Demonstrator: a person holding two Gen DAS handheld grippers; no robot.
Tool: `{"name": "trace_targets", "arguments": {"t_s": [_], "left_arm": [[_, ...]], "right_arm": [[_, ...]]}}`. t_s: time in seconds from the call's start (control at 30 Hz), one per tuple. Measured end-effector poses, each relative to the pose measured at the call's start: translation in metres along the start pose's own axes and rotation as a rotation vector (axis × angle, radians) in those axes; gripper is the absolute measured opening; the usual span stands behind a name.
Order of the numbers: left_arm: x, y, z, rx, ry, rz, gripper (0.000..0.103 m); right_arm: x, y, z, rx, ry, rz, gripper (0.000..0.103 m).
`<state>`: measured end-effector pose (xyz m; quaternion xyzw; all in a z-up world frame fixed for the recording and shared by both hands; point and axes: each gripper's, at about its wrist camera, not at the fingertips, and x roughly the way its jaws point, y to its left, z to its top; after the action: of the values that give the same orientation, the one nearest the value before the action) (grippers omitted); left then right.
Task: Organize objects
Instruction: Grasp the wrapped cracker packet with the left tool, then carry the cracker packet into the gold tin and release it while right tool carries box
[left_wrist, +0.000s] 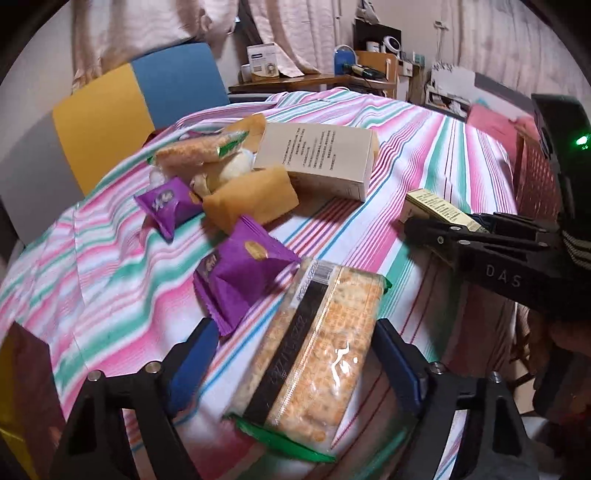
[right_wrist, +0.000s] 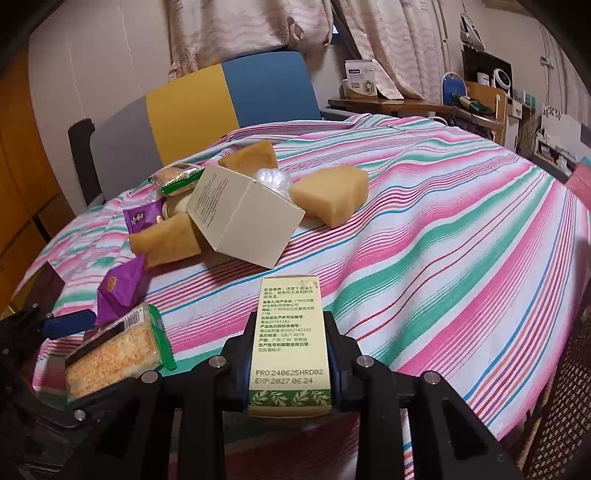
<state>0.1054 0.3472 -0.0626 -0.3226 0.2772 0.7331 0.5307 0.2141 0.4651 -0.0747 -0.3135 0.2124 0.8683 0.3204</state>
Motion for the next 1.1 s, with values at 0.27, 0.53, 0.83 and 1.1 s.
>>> {"name": "trace_targets", "arguments": {"t_s": [0.27, 0.53, 0.83, 1.1], "left_arm": [[-0.009, 0.009, -0.015, -0.127, -0.034, -0.006, 0.051], [-0.028, 0.014, -0.039, -0.181, -0.069, 0.032, 0.049], [-0.081, 0.036, -0.075, -0.31, -0.156, 0.078, 0.049], [-0.131, 0.061, -0.098, -0.4, -0.224, 0.169, 0.049]], "right_arm": [[-0.006, 0.006, -0.002, -0.008, 0.013, 0.009, 0.03], [-0.014, 0.026, -0.01, -0.025, 0.037, 0.063, 0.03], [-0.017, 0.066, -0.022, -0.08, 0.07, 0.155, 0.03], [-0.032, 0.103, -0.025, -0.136, 0.065, 0.247, 0.03]]}}
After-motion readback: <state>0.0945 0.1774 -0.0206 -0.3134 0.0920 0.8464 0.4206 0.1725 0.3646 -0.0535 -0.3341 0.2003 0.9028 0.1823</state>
